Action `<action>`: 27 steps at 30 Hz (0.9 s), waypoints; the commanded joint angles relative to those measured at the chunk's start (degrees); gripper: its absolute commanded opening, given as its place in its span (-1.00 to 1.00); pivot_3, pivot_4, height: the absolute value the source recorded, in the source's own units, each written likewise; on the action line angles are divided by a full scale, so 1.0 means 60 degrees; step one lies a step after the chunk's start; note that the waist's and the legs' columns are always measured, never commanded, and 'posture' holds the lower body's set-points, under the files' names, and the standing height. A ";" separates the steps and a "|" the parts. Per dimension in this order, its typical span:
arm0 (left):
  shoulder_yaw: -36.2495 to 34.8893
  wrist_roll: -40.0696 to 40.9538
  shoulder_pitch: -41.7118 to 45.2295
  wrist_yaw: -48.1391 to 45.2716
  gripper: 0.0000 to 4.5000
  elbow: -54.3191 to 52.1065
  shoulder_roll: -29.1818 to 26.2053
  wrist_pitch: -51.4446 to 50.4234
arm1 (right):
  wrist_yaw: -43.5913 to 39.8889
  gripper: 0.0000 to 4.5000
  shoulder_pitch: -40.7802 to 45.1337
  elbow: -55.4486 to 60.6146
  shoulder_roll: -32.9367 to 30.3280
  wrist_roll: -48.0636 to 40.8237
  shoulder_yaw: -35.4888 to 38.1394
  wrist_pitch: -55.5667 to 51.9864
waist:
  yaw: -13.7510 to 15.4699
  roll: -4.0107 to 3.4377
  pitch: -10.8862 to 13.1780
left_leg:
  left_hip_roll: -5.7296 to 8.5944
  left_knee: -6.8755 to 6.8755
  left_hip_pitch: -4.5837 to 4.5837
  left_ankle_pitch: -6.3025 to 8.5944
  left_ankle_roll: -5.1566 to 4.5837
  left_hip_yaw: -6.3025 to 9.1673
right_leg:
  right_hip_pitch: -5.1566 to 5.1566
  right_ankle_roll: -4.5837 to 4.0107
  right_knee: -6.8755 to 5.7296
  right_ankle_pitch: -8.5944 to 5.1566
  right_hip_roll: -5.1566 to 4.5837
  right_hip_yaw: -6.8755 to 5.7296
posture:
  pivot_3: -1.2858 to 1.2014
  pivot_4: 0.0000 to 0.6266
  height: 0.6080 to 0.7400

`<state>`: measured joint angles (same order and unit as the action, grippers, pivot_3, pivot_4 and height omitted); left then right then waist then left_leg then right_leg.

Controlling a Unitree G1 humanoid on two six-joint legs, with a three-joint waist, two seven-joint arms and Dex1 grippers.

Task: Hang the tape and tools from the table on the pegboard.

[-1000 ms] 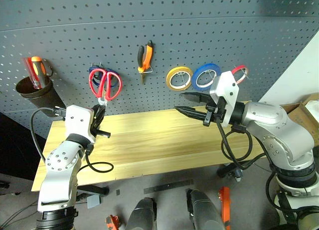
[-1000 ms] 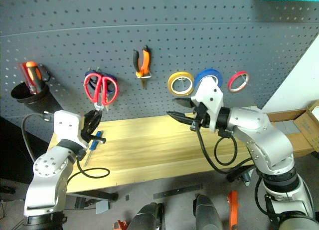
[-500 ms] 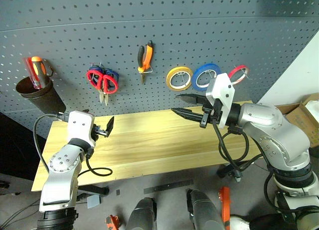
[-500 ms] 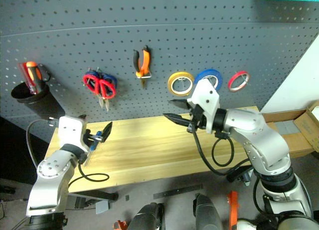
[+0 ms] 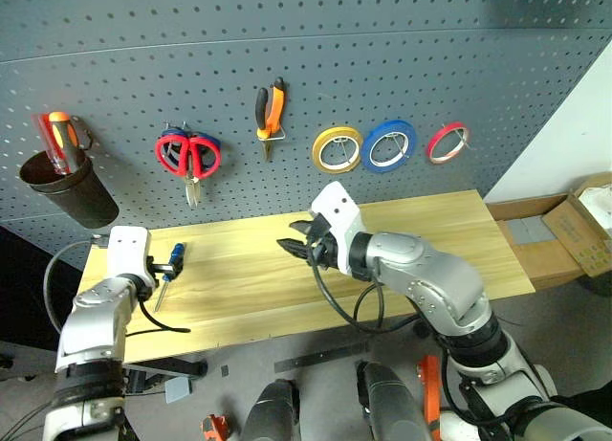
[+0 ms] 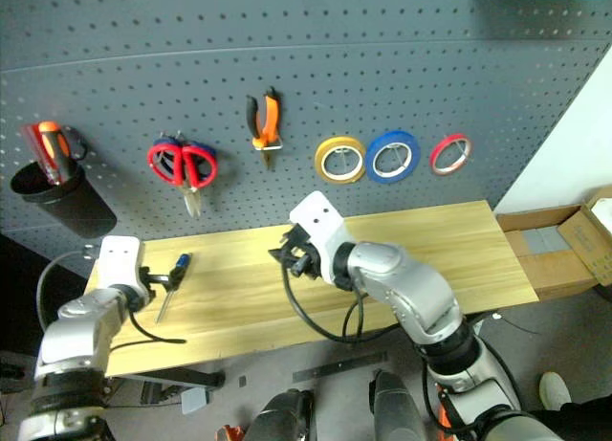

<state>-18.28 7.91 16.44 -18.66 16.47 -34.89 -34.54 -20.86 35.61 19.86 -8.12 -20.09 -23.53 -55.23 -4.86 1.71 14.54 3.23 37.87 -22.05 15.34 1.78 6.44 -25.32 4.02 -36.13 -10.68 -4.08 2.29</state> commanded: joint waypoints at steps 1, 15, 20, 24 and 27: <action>-0.0019 0.0078 0.0321 -0.0250 0.99 0.0851 -0.0192 0.0032 | 0.0052 -0.26 0.0315 0.0041 0.0269 0.0263 -0.0348 0.0002 | -0.0008 -0.0001 0.0085 | -0.0001 0.0000 0.0000 0.0001 0.0000 0.0002 | -0.0001 0.0000 0.0001 0.0000 0.0000 0.0001 | -0.05 0.10 1.00; 0.0174 -0.0102 0.2488 0.0151 0.99 0.5152 -0.0219 0.1291 | -0.0440 -0.26 0.1033 0.0427 0.0209 0.0581 -0.0798 -0.0249 | -0.0032 0.0086 0.0632 | 0.0000 0.0023 -0.0150 0.0013 0.0010 -0.0029 | -0.0229 -0.0002 -0.0118 0.0000 -0.0039 -0.0005 | -0.09 0.29 1.00; 0.0155 -0.0048 0.2810 0.0311 0.92 0.6109 -0.0165 0.1573 | -0.0498 -0.26 0.1255 0.0636 0.0212 0.0603 -0.0865 -0.0440 | -0.0086 0.0072 0.0679 | -0.0001 0.0021 -0.0144 0.0015 0.0008 -0.0045 | -0.0233 -0.0002 -0.0120 0.0000 -0.0045 -0.0011 | -0.10 0.30 1.00; 0.0042 0.0082 0.2527 0.0333 0.47 0.5857 -0.0131 0.1444 | -0.0549 -0.26 0.1435 0.0651 0.0182 0.0660 -0.0824 -0.0458 | -0.0190 0.0068 0.0689 | -0.0002 0.0022 -0.0142 0.0015 0.0008 -0.0048 | -0.0233 -0.0001 -0.0123 -0.0001 -0.0045 -0.0011 | -0.10 0.27 1.00; -0.0170 0.0276 0.2031 0.0436 0.03 0.5019 -0.0082 0.1192 | -0.0606 -0.26 0.1580 0.0590 0.0167 0.0640 -0.0745 -0.0385 | -0.0284 0.0069 0.0689 | -0.0001 0.0022 -0.0139 0.0015 0.0008 -0.0048 | -0.0233 -0.0001 -0.0126 -0.0001 -0.0048 -0.0010 | -0.09 0.22 1.00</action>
<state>-18.45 9.09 31.48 -16.92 48.36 -35.33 -25.24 -23.76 43.97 21.28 -7.62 -16.41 -28.25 -58.18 -6.56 2.13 18.67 3.21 37.98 -22.86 15.43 1.83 6.15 -26.71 4.01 -36.89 -10.69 -4.37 2.23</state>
